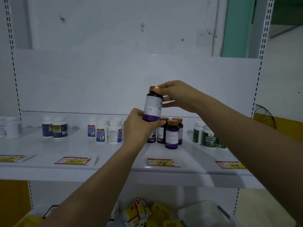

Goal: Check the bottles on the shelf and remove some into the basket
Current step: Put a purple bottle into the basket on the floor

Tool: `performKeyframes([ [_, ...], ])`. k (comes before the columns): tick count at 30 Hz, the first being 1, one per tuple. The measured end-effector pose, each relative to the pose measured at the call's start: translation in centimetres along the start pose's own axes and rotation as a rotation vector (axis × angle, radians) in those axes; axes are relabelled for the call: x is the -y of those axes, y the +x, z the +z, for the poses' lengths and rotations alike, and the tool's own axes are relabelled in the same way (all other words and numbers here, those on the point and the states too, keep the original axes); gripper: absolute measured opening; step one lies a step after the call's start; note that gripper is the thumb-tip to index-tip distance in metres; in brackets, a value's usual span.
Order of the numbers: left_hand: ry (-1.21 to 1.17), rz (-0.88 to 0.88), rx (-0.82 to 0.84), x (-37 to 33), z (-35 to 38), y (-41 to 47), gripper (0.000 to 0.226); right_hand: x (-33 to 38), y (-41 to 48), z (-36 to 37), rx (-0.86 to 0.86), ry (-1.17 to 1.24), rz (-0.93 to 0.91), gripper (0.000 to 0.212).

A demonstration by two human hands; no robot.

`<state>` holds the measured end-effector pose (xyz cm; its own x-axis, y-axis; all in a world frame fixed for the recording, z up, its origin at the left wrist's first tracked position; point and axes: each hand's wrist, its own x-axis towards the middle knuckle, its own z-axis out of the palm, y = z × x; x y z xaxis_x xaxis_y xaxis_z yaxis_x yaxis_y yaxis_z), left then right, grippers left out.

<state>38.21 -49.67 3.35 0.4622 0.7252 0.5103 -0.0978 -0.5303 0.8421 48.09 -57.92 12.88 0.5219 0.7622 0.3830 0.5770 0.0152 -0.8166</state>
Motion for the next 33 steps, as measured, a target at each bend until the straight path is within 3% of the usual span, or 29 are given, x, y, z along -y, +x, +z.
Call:
performKeyframes([
  [7,0.027,0.002,0.076,0.3,0.6,0.2,0.052,-0.5,-0.5,0.9,0.003,-0.058,0.013,0.034],
  [10,0.149,0.024,0.150,0.6,0.4,0.6,0.053,-0.6,-0.4,1.3,-0.012,-0.132,0.016,0.041],
  [13,0.395,0.056,0.314,0.7,-0.6,1.0,0.064,-0.5,-0.4,2.2,-0.013,-0.302,-0.037,0.042],
  [17,0.977,0.069,0.438,1.5,-3.8,1.3,0.066,0.0,0.0,4.1,0.001,-0.595,-0.155,0.046],
  [21,1.058,-0.046,0.381,2.2,-9.4,1.1,0.058,1.8,0.3,7.9,0.080,-0.613,-0.236,0.045],
  [24,1.153,-0.108,0.282,2.1,-14.5,0.5,0.067,4.2,0.7,11.7,0.105,-0.539,-0.311,0.044],
  [33,1.282,-0.471,0.004,3.6,-33.5,-7.0,0.058,12.6,-0.6,31.7,0.387,-0.270,-0.586,0.038],
])
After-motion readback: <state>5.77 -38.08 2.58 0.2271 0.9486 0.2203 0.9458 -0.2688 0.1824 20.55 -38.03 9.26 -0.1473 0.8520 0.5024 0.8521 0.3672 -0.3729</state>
